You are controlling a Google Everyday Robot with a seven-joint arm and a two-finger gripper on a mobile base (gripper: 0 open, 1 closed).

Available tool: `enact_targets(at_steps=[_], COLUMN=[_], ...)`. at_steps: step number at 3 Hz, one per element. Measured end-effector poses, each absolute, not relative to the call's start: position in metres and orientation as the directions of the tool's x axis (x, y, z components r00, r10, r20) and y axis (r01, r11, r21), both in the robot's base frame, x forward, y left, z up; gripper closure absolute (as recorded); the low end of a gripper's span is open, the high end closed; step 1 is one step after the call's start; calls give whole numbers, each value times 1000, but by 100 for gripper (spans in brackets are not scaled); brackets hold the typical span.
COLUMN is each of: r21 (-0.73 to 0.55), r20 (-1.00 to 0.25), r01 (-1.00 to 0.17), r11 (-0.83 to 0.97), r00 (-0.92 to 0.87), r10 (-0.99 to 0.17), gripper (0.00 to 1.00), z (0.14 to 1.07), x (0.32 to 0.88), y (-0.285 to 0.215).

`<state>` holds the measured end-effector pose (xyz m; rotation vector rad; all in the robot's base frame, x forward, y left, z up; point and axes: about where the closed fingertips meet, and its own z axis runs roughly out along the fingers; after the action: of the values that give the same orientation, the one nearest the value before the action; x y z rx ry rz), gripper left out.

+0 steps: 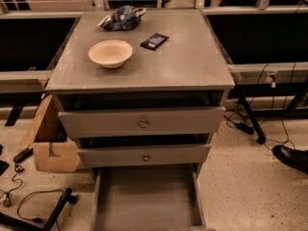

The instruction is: Close bottom drawer

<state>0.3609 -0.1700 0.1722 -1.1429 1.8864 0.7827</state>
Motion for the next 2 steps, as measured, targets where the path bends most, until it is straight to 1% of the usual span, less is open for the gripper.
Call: enact_targets(at_steps=[1,2], r21=[106,106], r20=[-869,-880], r01=[-913,-917], r11=[395,385], r00=[-278,-266], r10=[-409,-392], gripper=[100,98], z=[174,177], x=[361,361], y=[-160,-151])
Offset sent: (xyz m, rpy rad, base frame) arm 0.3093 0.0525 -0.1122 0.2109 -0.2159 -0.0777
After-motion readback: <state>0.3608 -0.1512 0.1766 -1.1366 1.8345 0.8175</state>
